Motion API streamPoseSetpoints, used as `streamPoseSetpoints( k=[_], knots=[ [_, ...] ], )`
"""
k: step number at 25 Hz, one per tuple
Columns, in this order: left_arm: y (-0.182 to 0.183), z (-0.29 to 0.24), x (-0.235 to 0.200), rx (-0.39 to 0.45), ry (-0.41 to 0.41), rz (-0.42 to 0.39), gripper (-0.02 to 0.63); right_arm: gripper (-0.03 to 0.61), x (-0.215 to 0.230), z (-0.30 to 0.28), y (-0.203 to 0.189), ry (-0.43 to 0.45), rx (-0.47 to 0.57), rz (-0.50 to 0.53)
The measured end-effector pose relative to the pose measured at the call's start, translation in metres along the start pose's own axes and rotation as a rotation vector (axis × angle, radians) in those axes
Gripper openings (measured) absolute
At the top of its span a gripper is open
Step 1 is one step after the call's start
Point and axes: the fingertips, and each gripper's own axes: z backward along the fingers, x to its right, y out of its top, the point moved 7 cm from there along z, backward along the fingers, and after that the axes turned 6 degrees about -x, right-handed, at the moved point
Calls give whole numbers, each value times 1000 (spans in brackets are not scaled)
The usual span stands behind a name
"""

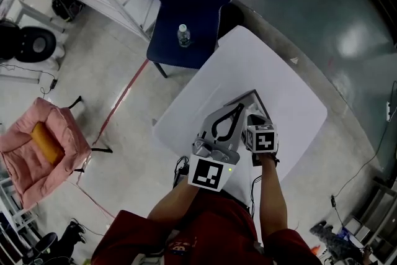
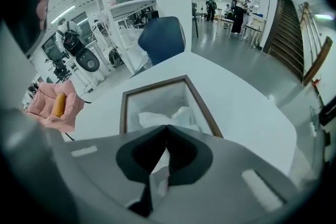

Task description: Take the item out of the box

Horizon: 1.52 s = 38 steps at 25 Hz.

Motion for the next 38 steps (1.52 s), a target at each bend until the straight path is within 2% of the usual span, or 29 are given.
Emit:
streamPoseSetpoints(
  k=[16,29,34,38],
  knots=[
    [22,20,33,54,3,-57,3,2,-2,50,0,0,145,0],
    [47,46,61,120,19,-106,3,2,-11,115,-5,-1,314,3],
    [59,58,77,197,47,-41,3,2,-13,145,-13,2,382,9],
    [65,68,90,216,58,-62,3,2,-16,166,-23,8,434,11]
  ],
)
